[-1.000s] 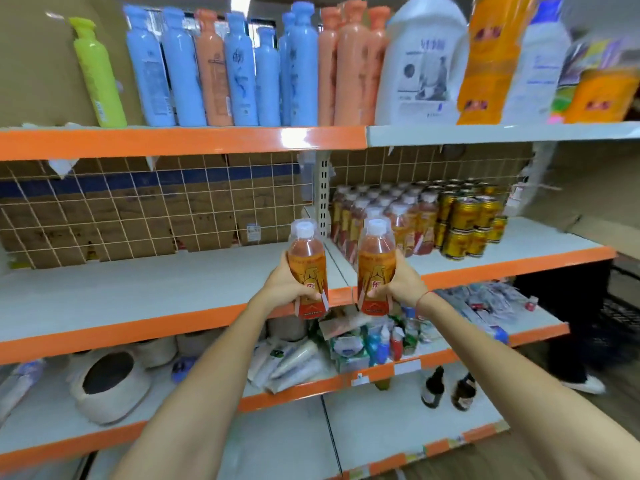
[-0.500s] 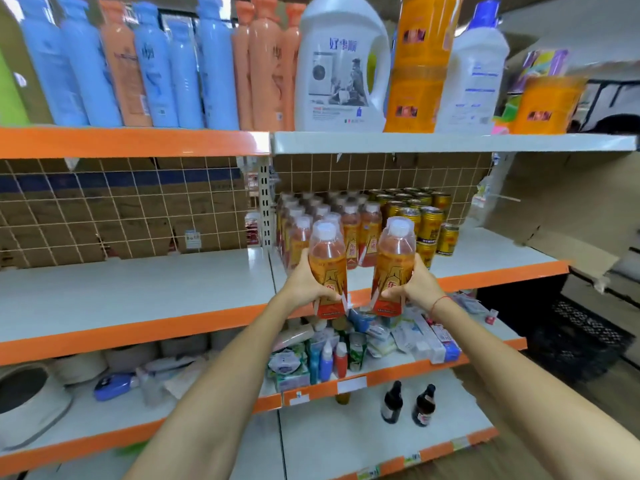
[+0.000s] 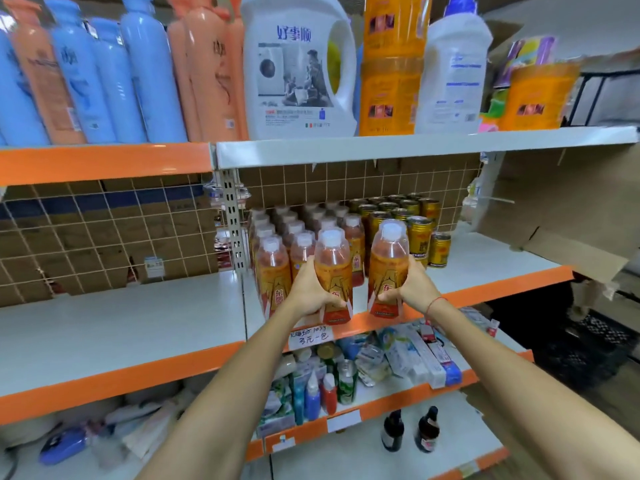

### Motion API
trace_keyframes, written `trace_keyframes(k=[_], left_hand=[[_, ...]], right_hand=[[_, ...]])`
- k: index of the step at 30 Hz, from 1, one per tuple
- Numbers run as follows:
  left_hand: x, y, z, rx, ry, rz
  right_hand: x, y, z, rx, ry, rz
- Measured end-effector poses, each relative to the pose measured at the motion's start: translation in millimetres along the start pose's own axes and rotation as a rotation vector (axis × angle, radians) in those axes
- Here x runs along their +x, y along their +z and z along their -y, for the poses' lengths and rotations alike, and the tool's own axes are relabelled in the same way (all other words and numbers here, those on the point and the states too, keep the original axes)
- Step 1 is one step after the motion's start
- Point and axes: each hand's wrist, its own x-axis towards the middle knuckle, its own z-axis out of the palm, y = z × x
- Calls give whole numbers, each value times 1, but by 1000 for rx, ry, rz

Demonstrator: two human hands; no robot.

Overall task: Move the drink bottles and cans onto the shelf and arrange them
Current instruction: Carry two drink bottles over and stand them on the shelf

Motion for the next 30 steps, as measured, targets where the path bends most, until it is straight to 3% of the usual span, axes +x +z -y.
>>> trace_keyframes(k=[5,18,30], left_hand=[[18,18,0,45,-23,-16],[34,62,-8,119,-143,-299],[46,79,-5,166,-228,-361]], right_hand=[[28,-5,-12,-36,-33,25],[77,1,-37,-125,-203,165],[98,11,-56,-45,-164,236]])
